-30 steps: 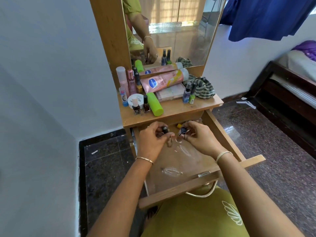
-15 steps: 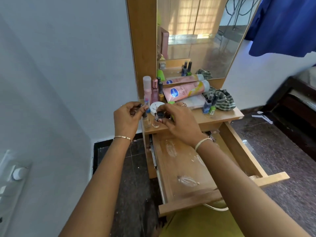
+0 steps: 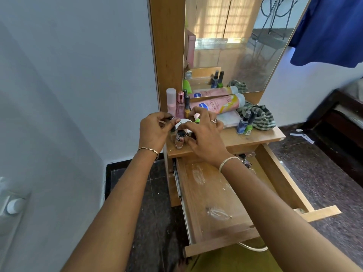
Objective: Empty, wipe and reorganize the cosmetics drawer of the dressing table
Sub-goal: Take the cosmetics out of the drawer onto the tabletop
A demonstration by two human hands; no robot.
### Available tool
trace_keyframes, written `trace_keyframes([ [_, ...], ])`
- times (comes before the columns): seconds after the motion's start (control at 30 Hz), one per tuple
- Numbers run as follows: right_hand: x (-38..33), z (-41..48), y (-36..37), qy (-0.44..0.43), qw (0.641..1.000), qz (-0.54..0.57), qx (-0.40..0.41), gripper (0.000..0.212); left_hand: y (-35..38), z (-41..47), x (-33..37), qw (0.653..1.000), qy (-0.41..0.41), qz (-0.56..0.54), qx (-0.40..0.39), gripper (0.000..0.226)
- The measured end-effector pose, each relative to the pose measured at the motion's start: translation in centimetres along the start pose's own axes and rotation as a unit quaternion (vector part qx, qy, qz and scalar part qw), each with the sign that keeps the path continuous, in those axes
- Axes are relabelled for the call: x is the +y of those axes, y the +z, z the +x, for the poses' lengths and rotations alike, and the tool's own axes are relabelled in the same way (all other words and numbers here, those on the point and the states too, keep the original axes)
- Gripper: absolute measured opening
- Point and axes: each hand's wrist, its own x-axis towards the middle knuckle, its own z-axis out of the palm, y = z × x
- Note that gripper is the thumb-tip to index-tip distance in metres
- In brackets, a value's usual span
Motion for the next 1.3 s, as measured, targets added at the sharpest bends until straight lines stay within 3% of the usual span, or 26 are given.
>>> trace_keyframes([
  [0.27, 0.2, -0.6, 0.0, -0.005, 1.0, -0.009, 0.009, 0.041, -0.4, -0.6, 0.2, 1.0, -0.005, 0.003, 0.002, 0.034],
  [0.4, 0.8, -1.7, -0.8, 0.0, 0.999, 0.005, 0.031, 0.053, -0.8, -1.2, 1.1, 0.999, 0.01, -0.002, 0.05, 0.038],
  [0.6, 5.4, -6.3, -2.0, 0.078, 0.991, 0.045, 0.097, 0.039, 0.5, -4.4, 3.7, 0.99, 0.106, -0.034, 0.088, 0.025],
  [0.7, 9.1, -9.1, -2.4, 0.185, 0.972, 0.062, 0.13, 0.023, 2.7, -6.9, 4.4, 0.987, 0.146, -0.058, 0.039, 0.02],
  [0.87, 13.9, -13.0, -2.3, 0.311, 0.948, 0.028, 0.069, 0.014, 8.2, -10.5, 3.0, 0.988, 0.101, -0.052, -0.102, 0.012],
  [1.0, 15.7, -13.8, -1.2, 0.317, 0.945, -0.015, -0.078, 0.012, 12.6, -11.1, 0.8, 0.961, 0.087, 0.078, -0.249, 0.039],
  [1.07, 15.9, -13.8, -0.8, 0.31, 0.942, -0.027, -0.125, 0.026, 14.6, -10.7, 0.5, 0.939, 0.1, 0.124, -0.304, 0.046],
  [1.17, 16.1, -13.6, 0.1, 0.296, 0.946, -0.027, -0.132, 0.042, 17.1, -9.3, 0.6, 0.902, 0.151, 0.201, -0.352, 0.053],
  [1.3, 16.5, -13.6, 1.4, 0.276, 0.949, -0.05, -0.143, 0.038, 19.3, -8.0, 1.0, 0.869, 0.184, 0.29, -0.357, 0.05],
])
